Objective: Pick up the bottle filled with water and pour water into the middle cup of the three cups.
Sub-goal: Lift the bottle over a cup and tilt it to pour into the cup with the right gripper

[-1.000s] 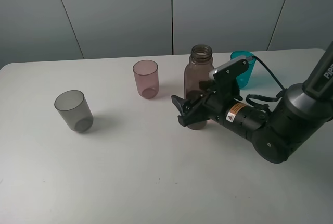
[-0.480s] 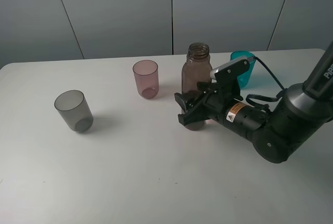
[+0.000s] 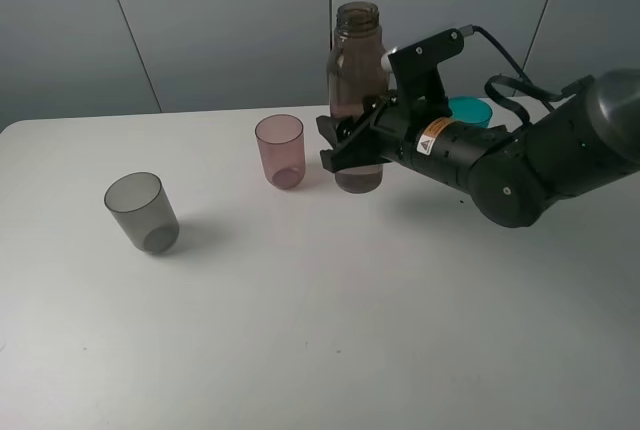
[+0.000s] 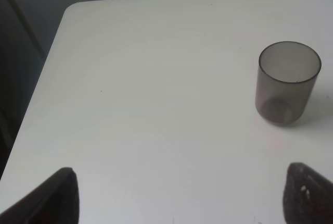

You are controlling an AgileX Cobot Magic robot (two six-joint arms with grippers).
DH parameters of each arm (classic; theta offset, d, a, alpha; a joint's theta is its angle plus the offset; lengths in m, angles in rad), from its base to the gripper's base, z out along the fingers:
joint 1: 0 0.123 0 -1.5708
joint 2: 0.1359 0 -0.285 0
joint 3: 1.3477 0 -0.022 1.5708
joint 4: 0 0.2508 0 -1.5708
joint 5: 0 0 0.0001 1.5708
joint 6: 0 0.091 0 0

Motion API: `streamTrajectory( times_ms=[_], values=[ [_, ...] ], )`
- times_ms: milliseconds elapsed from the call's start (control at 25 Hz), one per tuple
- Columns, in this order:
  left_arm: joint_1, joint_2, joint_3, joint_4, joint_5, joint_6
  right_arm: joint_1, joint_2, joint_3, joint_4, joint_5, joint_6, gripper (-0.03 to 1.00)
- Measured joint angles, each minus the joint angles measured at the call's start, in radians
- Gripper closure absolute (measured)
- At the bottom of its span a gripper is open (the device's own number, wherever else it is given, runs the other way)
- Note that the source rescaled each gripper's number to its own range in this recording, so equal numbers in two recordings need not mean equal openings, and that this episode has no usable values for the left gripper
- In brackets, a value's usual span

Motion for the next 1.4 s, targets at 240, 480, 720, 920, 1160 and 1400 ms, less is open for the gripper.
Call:
streamTrajectory(
  times_ms=[240,480,720,920,1160,1400],
  values=[
    [0.0,0.0,0.0,0.0,0.0,0.0,0.0,-0.013,-0.169,0.052,0.15,-0.215,0.95],
    [0.0,0.0,0.0,0.0,0.0,0.0,-0.045,0.015,-0.271,0.088,0.223,-0.346,0.95],
    [0.0,0.0,0.0,0.0,0.0,0.0,-0.095,0.107,-0.355,0.109,0.233,-0.439,0.95],
    [0.0,0.0,0.0,0.0,0.0,0.0,-0.097,0.185,-0.424,0.139,0.235,-0.582,0.95],
    [0.0,0.0,0.0,0.0,0.0,0.0,-0.099,0.256,-0.454,0.176,0.17,-0.758,0.95],
    [0.0,0.0,0.0,0.0,0.0,0.0,-0.1,0.297,-0.462,0.214,0.152,-0.948,0.95]
  ],
)
